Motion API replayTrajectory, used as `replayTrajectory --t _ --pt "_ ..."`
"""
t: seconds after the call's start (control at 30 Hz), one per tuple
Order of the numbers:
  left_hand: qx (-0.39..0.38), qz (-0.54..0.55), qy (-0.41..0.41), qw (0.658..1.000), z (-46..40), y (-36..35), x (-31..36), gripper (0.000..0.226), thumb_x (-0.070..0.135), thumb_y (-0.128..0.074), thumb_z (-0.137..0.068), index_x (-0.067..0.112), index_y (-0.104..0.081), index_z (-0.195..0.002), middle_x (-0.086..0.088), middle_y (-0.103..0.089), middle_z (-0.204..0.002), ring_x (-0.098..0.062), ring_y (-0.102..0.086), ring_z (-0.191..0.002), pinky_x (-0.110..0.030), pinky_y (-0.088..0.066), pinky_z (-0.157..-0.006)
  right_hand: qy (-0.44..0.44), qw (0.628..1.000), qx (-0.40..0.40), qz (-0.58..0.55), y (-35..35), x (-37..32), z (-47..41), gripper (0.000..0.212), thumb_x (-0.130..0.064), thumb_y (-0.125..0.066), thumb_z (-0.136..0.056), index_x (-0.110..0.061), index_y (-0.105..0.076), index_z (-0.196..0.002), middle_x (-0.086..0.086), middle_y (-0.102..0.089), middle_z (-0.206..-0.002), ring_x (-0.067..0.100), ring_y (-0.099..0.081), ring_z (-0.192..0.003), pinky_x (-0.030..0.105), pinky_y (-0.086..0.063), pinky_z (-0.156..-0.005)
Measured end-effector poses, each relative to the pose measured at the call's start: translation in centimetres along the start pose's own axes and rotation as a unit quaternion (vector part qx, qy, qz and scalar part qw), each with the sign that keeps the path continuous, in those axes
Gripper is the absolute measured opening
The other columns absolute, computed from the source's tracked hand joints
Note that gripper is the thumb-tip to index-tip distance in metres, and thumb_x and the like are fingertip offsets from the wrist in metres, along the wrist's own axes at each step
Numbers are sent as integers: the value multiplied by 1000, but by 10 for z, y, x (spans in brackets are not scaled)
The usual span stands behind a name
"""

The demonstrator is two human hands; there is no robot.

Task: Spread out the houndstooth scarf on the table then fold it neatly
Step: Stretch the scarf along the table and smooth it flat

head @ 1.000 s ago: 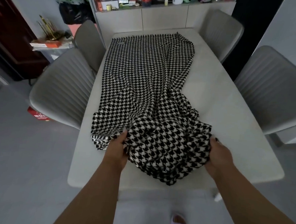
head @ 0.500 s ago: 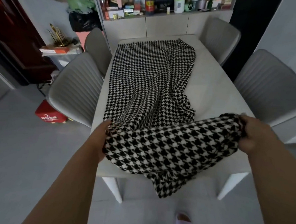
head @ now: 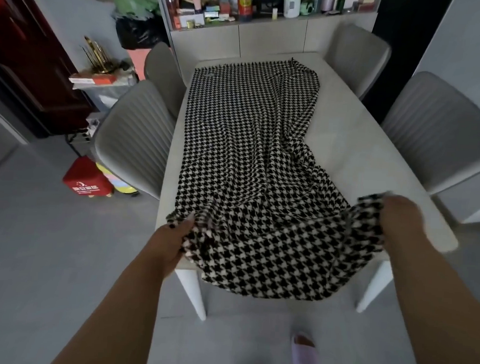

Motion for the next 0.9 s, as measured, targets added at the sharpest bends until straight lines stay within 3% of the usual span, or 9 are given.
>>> replayTrajectory --t 0.07,0.13,0.23,0.3,0.4,0.57,0.7,0.8,0.9 --pt "-46 14 -16 999 0 -5 -11 22 10 -55 -94 9 -62 -115 -10 -68 -118 -21 -66 -104 -40 -49 -93 16 997 -67 31 -19 -6 14 42 -39 -37 -87 -13 -61 -110 15 -59 -124 31 -57 -104 37 -47 -86" --pt "-81 5 -18 997 -1 -3 -25 32 6 -58 -91 14 -59 -122 -6 -66 -124 -25 -60 -117 -47 -42 -103 33 992 -115 30 -33 -11 43 39 -35 -43 -96 -14 -54 -127 13 -54 -130 30 -52 -115 37 -41 -98" --pt "-45 -14 -13 999 -2 3 -51 46 -4 -69 -79 16 -58 -119 -8 -66 -122 -30 -58 -118 -50 -41 -105 -1 980 -197 -5 -48 -2 69 71 -59 -51 -86 -27 -31 -146 4 -44 -142 28 -50 -120 37 -41 -100" --pt "2 -19 -16 1000 3 5 -66 64 -1 -81 -60 16 -58 -117 -8 -67 -119 -29 -60 -114 -47 -44 -102 -32 982 -188 11 -58 15 72 92 -66 -57 -77 -26 -20 -150 8 -38 -148 30 -44 -128 40 -38 -106" --pt "-7 -17 12 1000 5 5 -86 72 12 -88 -48 12 -62 -115 -7 -70 -115 -26 -63 -110 -45 -45 -102 -108 985 -136 -11 -70 35 76 103 -55 -67 -77 -3 -14 -149 16 -35 -148 32 -39 -132 38 -33 -110" --pt "19 -100 -24 995 11 -11 -87 37 11 -82 -73 11 -67 -106 -6 -73 -105 -22 -68 -99 -37 -51 -92 -111 966 -198 -128 -76 35 82 70 -40 -69 -82 -4 -45 -137 13 -53 -134 29 -53 -117 39 -43 -103" --pt "2 34 -72 997 18 -14 -58 42 8 -73 -70 7 -64 -111 -12 -72 -108 -30 -68 -101 -42 -52 -90 -128 940 -231 -215 -63 26 80 47 -29 -72 -82 -5 -58 -121 12 -64 -113 27 -61 -101 36 -52 -85" --pt "33 54 -67 996 27 -14 -36 27 -8 -60 -82 9 -65 -102 -13 -73 -100 -30 -70 -91 -39 -58 -77 -148 935 -274 -172 -40 24 67 45 -27 -72 -82 -1 -59 -117 16 -66 -105 29 -64 -94 38 -55 -75" --pt "15 -34 -7 999 33 -6 -23 21 1 -61 -85 5 -64 -105 -16 -73 -98 -33 -70 -89 -40 -57 -75 -155 935 -316 -48 -14 24 52 52 -27 -70 -84 6 -56 -122 23 -64 -113 33 -63 -100 47 -52 -90"
Point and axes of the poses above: each hand's wrist, its own z-axis away from the middle knuckle, its own y-axis out of the back of the hand, x = y × z, the point moved 1 cm from there along -z, towards the middle knuckle
